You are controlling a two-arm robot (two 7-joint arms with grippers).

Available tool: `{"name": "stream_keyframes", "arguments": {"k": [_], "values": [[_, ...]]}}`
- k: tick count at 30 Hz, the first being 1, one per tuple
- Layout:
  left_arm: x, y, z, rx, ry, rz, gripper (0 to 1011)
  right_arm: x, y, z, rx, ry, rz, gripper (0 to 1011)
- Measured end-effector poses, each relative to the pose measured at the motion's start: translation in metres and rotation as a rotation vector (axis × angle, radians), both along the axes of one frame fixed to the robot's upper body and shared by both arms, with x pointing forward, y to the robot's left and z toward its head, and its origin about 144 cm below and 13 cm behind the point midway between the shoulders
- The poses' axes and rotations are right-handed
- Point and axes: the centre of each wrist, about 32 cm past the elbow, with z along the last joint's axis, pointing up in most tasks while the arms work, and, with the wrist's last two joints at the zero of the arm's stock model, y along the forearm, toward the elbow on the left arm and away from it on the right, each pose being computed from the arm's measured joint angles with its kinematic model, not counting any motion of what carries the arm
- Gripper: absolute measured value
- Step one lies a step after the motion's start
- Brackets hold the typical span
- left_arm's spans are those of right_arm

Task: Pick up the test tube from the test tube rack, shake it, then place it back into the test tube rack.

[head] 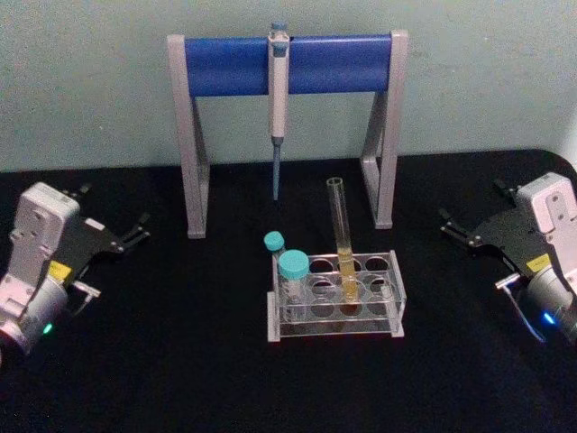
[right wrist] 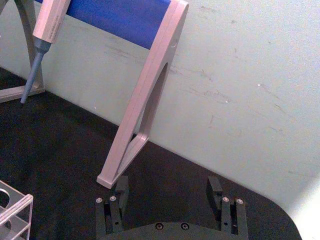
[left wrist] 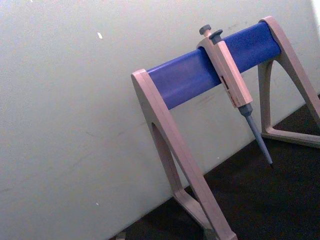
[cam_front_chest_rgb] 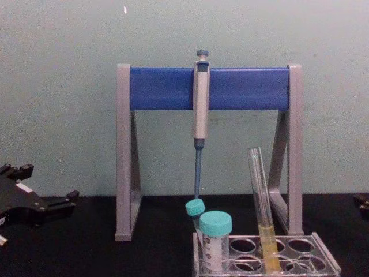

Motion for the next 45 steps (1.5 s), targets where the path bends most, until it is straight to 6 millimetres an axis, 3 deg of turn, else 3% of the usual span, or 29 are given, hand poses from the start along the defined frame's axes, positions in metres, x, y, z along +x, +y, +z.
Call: {"name": "stream_keyframes", "arguments": {"k": [45], "values": [[0.0, 0.0, 0.0, 0.0, 0.0, 0.0, 1002, -0.0003, -0.0011, 0.0011, 0.006, -0.003, -0.001, 1000]]}}
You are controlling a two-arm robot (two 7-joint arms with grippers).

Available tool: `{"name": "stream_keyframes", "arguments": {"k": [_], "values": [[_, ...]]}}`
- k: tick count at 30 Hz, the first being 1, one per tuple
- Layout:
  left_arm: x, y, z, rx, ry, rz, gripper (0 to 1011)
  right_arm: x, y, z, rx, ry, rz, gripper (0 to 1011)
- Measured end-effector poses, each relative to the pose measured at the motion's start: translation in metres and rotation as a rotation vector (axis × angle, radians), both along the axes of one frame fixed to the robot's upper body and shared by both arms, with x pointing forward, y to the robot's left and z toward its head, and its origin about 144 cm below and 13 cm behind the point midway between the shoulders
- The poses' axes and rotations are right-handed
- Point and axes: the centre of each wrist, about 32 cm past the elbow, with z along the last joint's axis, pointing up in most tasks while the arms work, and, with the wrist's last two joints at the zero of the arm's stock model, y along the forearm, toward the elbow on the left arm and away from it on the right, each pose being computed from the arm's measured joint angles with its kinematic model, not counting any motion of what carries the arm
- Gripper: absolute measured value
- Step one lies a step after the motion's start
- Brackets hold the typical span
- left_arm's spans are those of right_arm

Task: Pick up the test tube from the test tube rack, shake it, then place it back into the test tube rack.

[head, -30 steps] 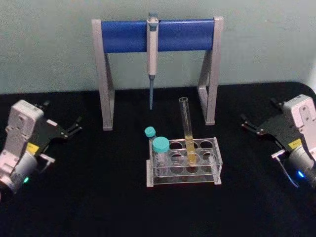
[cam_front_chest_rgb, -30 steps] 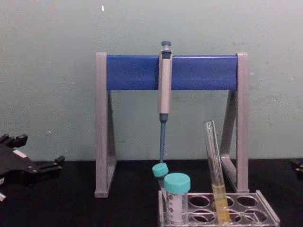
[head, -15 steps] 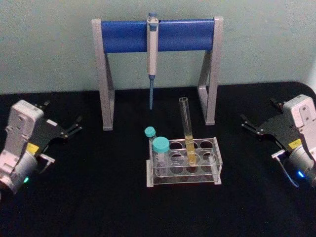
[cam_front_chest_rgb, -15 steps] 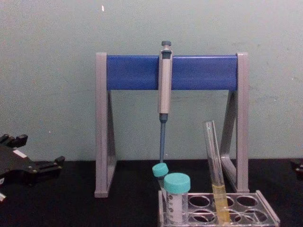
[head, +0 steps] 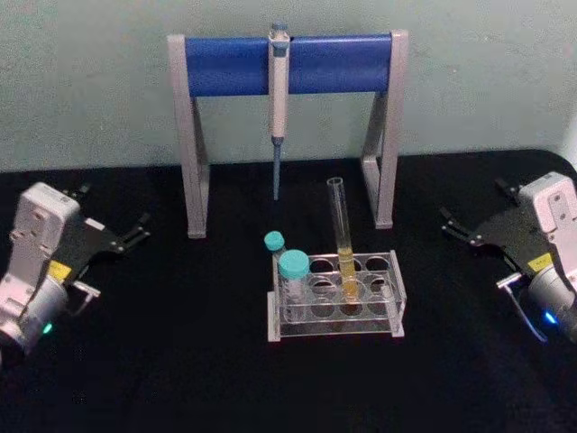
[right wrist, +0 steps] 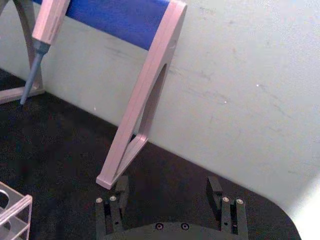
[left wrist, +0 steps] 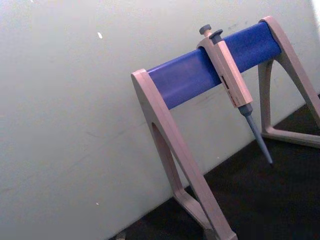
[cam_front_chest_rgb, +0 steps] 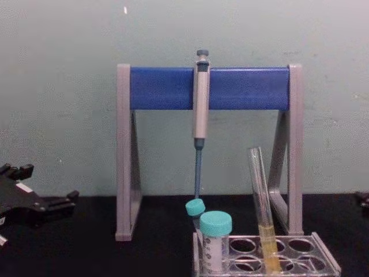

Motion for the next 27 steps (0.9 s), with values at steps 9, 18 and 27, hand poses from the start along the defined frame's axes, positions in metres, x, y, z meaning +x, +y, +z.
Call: {"name": "stream_keyframes", "arguments": {"k": [9, 18, 27], "values": [[0.0, 0.0, 0.0, 0.0, 0.0, 0.0, 1002, -0.002, -0.003, 0.009, 0.064, -0.015, 0.034, 1000], [0.0, 0.0, 0.0, 0.0, 0.0, 0.0, 1001, -0.008, -0.005, 0.023, 0.139, -0.033, 0.142, 1000], [0.0, 0.0, 0.0, 0.0, 0.0, 0.0, 1001, -0.013, 0.0, 0.031, 0.169, -0.028, 0.26, 1000]]}}
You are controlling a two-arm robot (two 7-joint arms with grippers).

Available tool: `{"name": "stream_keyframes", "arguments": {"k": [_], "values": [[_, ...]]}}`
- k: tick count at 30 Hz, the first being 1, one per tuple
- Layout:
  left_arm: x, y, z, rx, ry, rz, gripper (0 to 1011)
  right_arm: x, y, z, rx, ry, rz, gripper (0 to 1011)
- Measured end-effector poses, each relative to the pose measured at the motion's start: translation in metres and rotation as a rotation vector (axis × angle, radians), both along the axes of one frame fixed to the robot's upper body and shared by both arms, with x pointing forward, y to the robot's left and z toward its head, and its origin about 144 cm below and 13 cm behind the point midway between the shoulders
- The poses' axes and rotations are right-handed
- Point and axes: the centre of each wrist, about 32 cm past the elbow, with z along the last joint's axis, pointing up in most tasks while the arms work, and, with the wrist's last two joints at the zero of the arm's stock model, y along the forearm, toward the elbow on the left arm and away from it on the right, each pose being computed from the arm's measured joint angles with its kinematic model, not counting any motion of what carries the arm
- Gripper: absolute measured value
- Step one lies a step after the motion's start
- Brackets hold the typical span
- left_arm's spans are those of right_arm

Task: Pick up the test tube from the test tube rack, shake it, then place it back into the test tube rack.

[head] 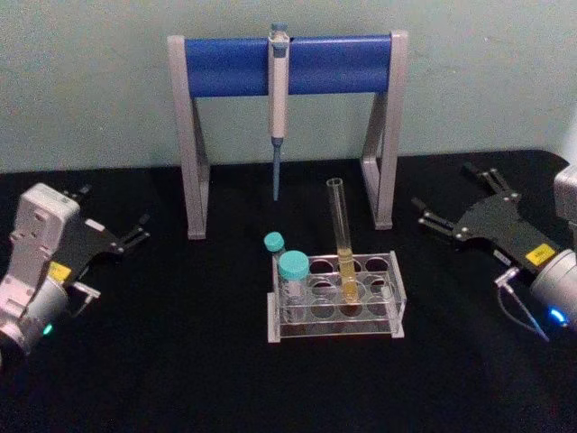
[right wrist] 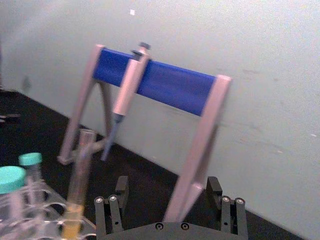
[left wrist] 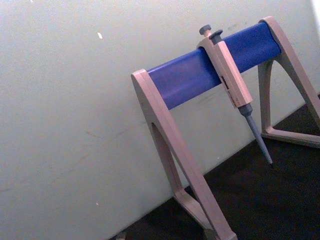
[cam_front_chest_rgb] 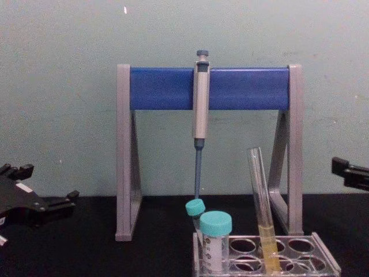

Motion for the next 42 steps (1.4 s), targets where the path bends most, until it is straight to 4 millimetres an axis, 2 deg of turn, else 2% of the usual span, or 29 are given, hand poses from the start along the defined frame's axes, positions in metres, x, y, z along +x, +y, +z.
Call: {"name": "stream_keyframes", "arguments": {"k": [8, 17, 42], "values": [[0.0, 0.0, 0.0, 0.0, 0.0, 0.0, 1002, 0.0, 0.01, 0.004, -0.002, 0.031, 0.126, 1000], [0.0, 0.0, 0.0, 0.0, 0.0, 0.0, 1001, 0.009, 0.025, 0.01, -0.007, 0.106, 0.212, 1000], [0.0, 0.0, 0.0, 0.0, 0.0, 0.0, 1001, 0.038, 0.063, 0.013, -0.002, 0.243, 0.22, 1000]]}}
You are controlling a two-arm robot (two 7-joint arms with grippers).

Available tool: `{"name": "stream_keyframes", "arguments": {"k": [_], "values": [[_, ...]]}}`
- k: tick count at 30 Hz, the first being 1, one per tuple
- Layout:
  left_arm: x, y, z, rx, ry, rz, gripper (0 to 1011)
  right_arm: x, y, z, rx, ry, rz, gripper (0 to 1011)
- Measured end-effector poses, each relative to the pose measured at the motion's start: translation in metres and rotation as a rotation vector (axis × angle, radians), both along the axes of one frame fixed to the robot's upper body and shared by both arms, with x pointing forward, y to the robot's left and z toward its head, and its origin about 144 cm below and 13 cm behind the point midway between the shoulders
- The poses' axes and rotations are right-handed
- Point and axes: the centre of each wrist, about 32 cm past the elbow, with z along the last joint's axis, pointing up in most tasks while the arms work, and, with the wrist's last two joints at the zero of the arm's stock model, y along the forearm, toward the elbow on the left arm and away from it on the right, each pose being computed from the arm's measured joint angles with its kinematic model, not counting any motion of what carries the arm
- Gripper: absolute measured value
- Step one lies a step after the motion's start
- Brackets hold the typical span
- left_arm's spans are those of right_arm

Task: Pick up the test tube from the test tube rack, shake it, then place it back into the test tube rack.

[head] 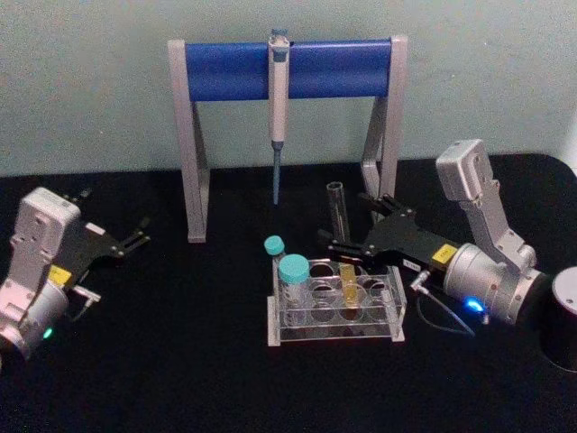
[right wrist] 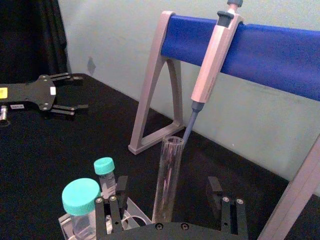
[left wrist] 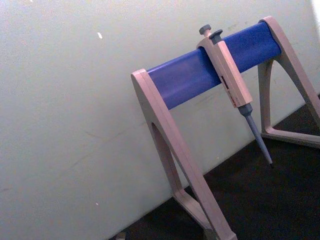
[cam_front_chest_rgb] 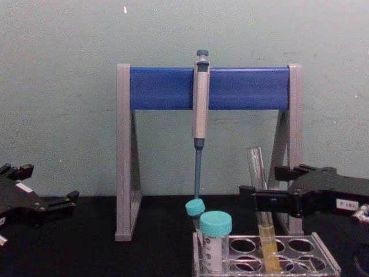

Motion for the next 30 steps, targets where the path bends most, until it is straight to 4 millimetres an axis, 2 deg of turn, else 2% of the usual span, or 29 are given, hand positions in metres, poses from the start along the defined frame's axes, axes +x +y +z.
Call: {"name": "stream_keyframes", "arguments": {"k": [30], "values": [[0.0, 0.0, 0.0, 0.0, 0.0, 0.0, 1002, 0.0055, 0.0029, -0.0012, 0.001, 0.022, -0.019, 1000]]}}
